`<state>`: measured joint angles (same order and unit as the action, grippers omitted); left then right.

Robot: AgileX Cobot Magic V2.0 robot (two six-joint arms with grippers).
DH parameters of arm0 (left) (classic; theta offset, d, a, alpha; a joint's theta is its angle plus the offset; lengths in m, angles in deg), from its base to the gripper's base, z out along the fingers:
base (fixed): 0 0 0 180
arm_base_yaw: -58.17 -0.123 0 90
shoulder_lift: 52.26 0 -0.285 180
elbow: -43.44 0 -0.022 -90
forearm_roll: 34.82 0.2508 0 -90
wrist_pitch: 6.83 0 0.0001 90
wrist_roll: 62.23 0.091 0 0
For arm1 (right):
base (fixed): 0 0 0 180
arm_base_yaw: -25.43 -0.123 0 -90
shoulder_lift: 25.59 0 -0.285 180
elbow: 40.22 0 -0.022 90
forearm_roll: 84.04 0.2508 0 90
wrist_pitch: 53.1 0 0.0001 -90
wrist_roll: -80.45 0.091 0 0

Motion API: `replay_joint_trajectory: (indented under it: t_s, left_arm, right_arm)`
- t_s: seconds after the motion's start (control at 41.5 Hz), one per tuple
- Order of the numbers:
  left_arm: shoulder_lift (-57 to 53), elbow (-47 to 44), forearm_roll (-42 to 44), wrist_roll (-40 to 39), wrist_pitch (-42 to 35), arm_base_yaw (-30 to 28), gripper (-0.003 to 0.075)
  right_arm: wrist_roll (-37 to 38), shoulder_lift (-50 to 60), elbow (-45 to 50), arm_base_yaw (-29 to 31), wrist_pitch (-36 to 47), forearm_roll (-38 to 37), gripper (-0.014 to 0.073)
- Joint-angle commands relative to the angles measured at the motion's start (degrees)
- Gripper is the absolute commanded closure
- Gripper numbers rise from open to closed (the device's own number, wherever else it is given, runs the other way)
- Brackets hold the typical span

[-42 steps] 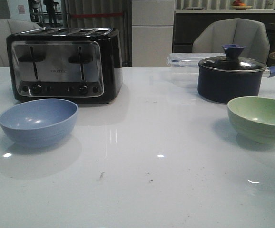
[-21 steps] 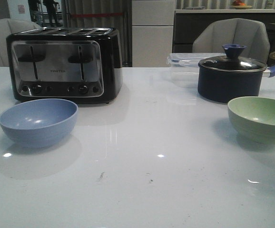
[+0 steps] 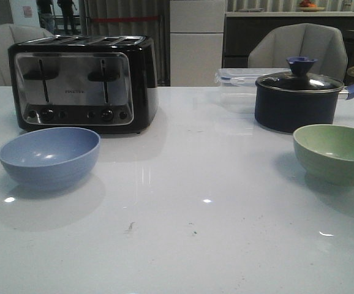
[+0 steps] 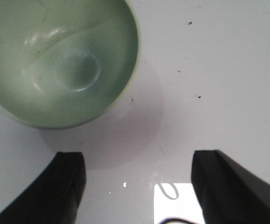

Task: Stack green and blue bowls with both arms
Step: 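Lower the right gripper to the pale green bowl rim and grasp it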

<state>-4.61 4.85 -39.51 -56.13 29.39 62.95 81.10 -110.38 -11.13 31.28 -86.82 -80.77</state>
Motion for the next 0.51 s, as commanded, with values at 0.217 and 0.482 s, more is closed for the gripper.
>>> replay_joint_trajectory:
  t_s: [0.217,0.482]
  left_arm:
    - [0.2,2.1,-0.4,-0.6,-3.6,0.5,0.0213]
    - [0.2,2.1,-0.4,-0.6,-3.5,0.5,0.0213]
  right_arm:
    - [-0.6,-15.5,-17.4,1.2,-4.1,1.2,0.0026]
    - [-1.1,-26.5,-26.3,1.2,-7.7,1.2,0.0155]
